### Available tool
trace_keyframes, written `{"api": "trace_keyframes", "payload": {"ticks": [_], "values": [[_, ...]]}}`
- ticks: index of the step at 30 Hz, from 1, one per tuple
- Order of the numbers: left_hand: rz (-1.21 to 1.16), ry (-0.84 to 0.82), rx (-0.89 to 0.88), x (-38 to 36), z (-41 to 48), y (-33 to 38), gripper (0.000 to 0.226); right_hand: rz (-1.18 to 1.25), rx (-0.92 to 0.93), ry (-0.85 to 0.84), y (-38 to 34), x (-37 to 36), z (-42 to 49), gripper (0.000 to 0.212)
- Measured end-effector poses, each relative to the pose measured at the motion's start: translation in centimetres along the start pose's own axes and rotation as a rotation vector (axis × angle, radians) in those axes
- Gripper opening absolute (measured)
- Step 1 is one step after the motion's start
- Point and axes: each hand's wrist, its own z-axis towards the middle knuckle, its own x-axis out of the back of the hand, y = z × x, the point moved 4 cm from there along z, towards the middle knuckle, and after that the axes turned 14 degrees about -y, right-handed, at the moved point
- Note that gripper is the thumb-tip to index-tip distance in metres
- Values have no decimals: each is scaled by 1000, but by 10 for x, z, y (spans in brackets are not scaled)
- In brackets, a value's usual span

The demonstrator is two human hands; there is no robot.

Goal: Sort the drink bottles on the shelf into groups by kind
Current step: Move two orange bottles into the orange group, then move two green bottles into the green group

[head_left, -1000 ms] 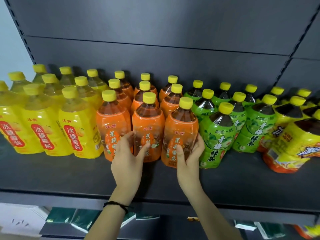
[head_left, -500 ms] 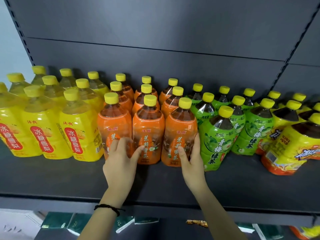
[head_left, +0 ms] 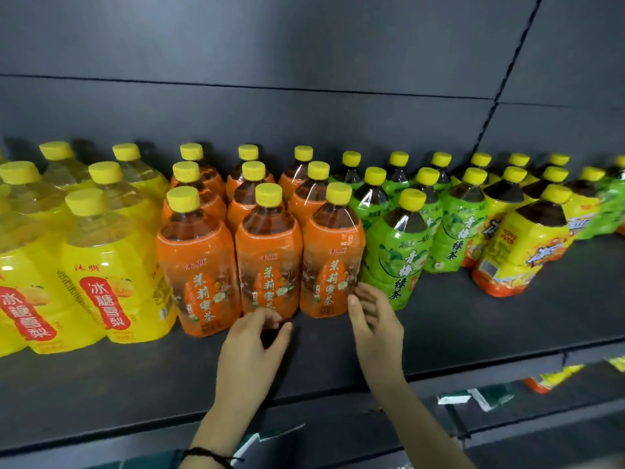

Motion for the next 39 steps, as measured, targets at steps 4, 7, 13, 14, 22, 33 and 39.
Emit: {"api": "trace_keyframes", "payload": {"ticks": [4, 7, 13, 14, 22, 33, 39], "values": [[-53, -85, -23, -14, 0, 13, 13, -10, -49, 42, 5, 31, -17, 17], [-113, -111, -10, -32, -3, 32, 16, -33, -37, 83, 7, 66, -32, 11], [-128, -335, -128, -103, 4, 98, 20, -65, -89, 169, 32, 174, -47, 21], [-126, -360, -148, -116, 7, 112, 22, -68, -93, 186, 38, 194, -49, 25], [-169, -460, -205, -252, 24, 240, 25, -135, -134, 232, 83, 371, -65, 32], [-234, -477, -187, -409, 48, 368, 33, -149, -192, 229, 143, 600, -51, 30], [-279, -361, -221, -463, 107, 411, 36, -139, -176, 188, 175, 655, 15, 31]]}}
